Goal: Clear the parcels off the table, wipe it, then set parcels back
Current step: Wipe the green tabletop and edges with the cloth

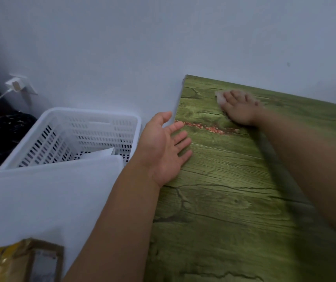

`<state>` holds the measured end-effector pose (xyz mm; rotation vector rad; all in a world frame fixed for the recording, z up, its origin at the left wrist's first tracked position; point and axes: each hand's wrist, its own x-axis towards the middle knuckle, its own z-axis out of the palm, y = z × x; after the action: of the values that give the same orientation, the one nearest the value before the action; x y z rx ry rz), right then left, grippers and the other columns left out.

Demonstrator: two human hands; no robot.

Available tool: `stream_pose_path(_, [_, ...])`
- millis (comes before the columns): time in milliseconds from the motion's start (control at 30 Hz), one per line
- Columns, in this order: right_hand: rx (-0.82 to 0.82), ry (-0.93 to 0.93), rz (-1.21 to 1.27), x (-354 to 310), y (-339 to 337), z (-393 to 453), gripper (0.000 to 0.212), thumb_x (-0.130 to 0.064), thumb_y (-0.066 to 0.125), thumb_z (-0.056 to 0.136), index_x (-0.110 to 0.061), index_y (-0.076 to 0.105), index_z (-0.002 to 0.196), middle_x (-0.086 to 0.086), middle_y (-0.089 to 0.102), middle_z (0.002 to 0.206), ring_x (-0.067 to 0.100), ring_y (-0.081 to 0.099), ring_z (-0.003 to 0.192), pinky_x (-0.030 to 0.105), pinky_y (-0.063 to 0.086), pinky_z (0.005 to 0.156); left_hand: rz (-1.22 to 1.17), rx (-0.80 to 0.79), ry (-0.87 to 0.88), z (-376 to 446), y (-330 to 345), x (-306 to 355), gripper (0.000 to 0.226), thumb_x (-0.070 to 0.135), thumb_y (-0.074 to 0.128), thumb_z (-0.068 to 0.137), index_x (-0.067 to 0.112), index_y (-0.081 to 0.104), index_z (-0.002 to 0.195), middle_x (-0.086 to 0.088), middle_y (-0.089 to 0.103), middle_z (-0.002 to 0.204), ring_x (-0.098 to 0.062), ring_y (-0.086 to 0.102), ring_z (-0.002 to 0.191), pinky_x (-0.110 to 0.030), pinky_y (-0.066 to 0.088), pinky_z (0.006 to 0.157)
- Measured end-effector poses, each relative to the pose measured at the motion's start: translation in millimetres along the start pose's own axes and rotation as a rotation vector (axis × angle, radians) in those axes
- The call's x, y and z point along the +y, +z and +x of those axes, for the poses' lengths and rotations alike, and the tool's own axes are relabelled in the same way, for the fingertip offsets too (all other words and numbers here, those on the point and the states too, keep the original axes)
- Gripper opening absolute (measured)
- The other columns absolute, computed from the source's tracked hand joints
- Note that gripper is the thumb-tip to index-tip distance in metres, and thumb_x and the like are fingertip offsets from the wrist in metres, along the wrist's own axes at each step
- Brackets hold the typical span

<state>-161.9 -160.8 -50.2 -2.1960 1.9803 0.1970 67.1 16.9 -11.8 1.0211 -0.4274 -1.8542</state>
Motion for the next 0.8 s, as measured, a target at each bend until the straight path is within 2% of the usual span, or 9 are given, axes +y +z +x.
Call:
stream_pose_path(133, [0.009,-0.204,0.007,-46.6,18.3,-61.4,0.061,-0.06,0.008,0.1,-0.038,-0.006,0.155,-0.011,-0.015,0.164,0.024,-0.016,0.15,0.051,-0.007,0.119,-0.012,-0.003,0.005,-0.5,0.9,-0.6,0.059,0.043,0.038,0.098,0.011,0.038,0.147,-0.016,0.036,0.153,-0.026,0.034,0.141,-0.043,0.028,0.113])
stream_pose_path(267, [-0.025,-0.325,-0.013,-35.0,26.4,-114.0,0.069,-0.068,0.004,0.09,-0.043,-0.009,0.153,-0.021,-0.019,0.159,0.01,-0.021,0.148,0.04,-0.011,0.119,0.006,-0.01,0.014,-0.5,3.0,-1.8,0.058,0.043,0.038,0.098,0.011,0.038,0.147,-0.015,0.036,0.153,-0.025,0.033,0.142,-0.042,0.027,0.113])
stream_pose_path(333, [-0.067,-0.295,-0.028,-17.2,19.5,-107.9,0.073,-0.069,0.003,0.086,-0.044,-0.009,0.153,-0.019,-0.018,0.16,0.011,-0.019,0.148,0.04,-0.009,0.119,0.038,-0.015,0.026,-0.9,3.9,-3.6,0.058,0.042,0.037,0.099,0.011,0.036,0.148,-0.014,0.034,0.155,-0.024,0.032,0.143,-0.041,0.026,0.115])
stream_pose_path(433, [-0.053,-0.13,-0.001,-1.0,12.7,-80.6,0.065,-0.065,0.007,0.095,-0.041,-0.007,0.154,-0.012,-0.014,0.164,0.018,-0.014,0.15,0.047,-0.005,0.12,0.074,-0.026,0.037,-1.9,3.9,-6.5,0.057,0.041,0.036,0.1,0.011,0.034,0.149,-0.014,0.031,0.156,-0.024,0.03,0.144,-0.04,0.025,0.116])
stream_pose_path(500, [-0.032,-0.03,0.03,-7.5,13.7,-69.8,0.062,-0.061,0.009,0.1,-0.039,-0.007,0.155,-0.009,-0.014,0.164,0.023,-0.015,0.15,0.051,-0.005,0.12,0.104,-0.024,0.05,0.1,4.5,-7.9,0.057,0.04,0.035,0.101,0.011,0.034,0.149,-0.013,0.031,0.157,-0.024,0.03,0.144,-0.04,0.026,0.116])
stream_pose_path(567, [-0.03,-0.018,0.053,-27.3,19.9,-77.4,0.062,-0.059,0.009,0.101,-0.036,-0.008,0.156,-0.008,-0.017,0.164,0.026,-0.017,0.15,0.052,-0.008,0.119,0.134,-0.016,0.059,2.3,6.3,-9.1,0.057,0.041,0.035,0.101,0.012,0.034,0.15,-0.012,0.031,0.157,-0.024,0.03,0.144,-0.039,0.026,0.114])
stream_pose_path(667, [-0.007,-0.149,0.025,-48.4,34.1,-117.1,0.062,-0.06,0.008,0.099,-0.039,-0.01,0.155,-0.012,-0.02,0.162,0.022,-0.021,0.149,0.046,-0.011,0.119,0.141,-0.02,0.067,5.2,8.5,-9.7,0.056,0.041,0.036,0.1,0.015,0.035,0.15,-0.01,0.032,0.157,-0.023,0.03,0.144,-0.037,0.028,0.111])
stream_pose_path(800, [-0.017,-0.396,-0.012,-14.4,33.8,-162.7,0.064,-0.075,-0.003,0.085,-0.056,-0.017,0.144,-0.026,-0.025,0.156,0.003,-0.029,0.144,0.033,-0.014,0.118,0.153,-0.036,0.067,5.3,7.2,-7.0,0.055,0.041,0.036,0.101,0.015,0.035,0.15,-0.01,0.032,0.156,-0.024,0.03,0.143,-0.036,0.029,0.11])
